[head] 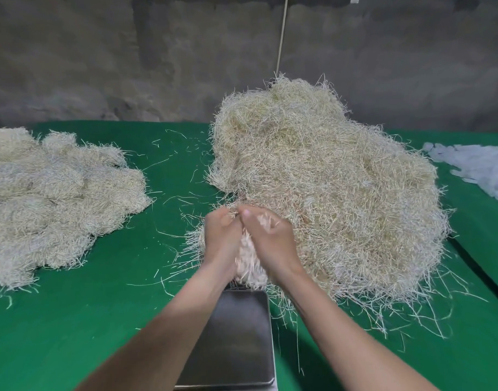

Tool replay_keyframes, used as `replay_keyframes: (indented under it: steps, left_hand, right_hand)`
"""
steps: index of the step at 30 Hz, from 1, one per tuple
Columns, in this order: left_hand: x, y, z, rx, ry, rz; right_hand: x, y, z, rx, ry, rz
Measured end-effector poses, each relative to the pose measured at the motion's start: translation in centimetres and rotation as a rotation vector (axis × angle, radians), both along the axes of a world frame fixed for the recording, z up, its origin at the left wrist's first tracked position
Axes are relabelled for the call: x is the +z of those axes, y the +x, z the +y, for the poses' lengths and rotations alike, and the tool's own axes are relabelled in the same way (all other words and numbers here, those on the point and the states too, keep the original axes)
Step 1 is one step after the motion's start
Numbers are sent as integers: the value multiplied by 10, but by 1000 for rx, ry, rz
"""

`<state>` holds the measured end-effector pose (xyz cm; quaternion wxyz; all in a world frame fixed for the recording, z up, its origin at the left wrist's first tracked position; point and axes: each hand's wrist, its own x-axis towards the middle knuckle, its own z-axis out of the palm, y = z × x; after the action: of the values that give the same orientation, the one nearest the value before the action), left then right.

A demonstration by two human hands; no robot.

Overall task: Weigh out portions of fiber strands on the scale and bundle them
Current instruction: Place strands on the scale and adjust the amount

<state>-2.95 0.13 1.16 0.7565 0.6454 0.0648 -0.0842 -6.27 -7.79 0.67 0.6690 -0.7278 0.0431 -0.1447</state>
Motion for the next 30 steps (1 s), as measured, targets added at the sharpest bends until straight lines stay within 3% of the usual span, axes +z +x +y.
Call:
replay_keyframes:
  steps: [2, 4, 8, 11, 15, 19, 22, 24, 27, 30]
  left_hand:
    - [3, -14, 2, -102, -249, 158]
    - [-1, -21, 2, -147, -324, 279]
    - [8, -4, 10, 49, -306, 292]
    - [6, 1, 8, 241, -129, 149]
    - [-1, -19, -8, 87, -30, 112]
    - [15, 4, 7, 175, -8, 11]
    - [8, -10, -4, 87, -37, 80]
    - [10, -13, -5, 12, -58, 136]
    - [12, 4, 5, 76, -17, 63]
    - [13, 1, 1, 47, 38, 137]
  right_hand:
    - [4, 7, -6, -131, 249, 96]
    - [7, 10, -10, -215, 367, 85]
    - [-15, -8, 10, -152, -197, -101]
    - [-13, -13, 25, -183, -428, -245]
    - [1, 11, -3, -253, -262, -168]
    - [-10, -1, 37, -308, -423, -253]
    - [1, 16, 5, -245, -322, -138]
    - [0, 13, 0, -291, -262, -192]
    - [-15, -5, 39, -351, -440, -235]
    - [-13, 3, 18, -210, -232, -104]
